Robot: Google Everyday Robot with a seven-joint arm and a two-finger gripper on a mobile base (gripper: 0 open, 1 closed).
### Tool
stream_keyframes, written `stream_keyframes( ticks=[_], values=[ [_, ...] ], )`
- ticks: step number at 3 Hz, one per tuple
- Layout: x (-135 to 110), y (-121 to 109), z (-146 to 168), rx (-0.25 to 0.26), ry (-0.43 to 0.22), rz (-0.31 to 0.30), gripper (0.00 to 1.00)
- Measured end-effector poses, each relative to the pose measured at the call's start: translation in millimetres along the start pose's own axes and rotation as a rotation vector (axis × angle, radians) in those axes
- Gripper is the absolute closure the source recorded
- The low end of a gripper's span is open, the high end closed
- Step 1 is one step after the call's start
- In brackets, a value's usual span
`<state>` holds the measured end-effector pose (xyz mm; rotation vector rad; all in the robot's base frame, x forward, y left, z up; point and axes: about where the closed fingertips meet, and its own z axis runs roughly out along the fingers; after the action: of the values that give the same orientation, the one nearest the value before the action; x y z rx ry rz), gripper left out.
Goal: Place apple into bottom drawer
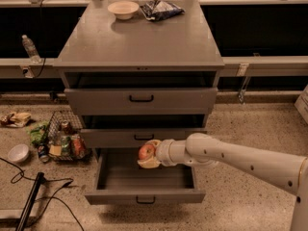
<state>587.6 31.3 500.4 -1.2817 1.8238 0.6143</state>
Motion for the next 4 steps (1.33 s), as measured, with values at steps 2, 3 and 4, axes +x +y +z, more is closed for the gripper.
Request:
stream_keyframes(
  ticks=[2,3,4],
  values=[
    [107.6,-4.0,97.6,-0.023,-0.056,0.104,1.00],
    [155.8,-2.0,136.9,-0.035,-0.052,0.146,1.00],
    [204.0,-10.5,163.4,0.016,-0.016,0.212,0.82]
  ],
)
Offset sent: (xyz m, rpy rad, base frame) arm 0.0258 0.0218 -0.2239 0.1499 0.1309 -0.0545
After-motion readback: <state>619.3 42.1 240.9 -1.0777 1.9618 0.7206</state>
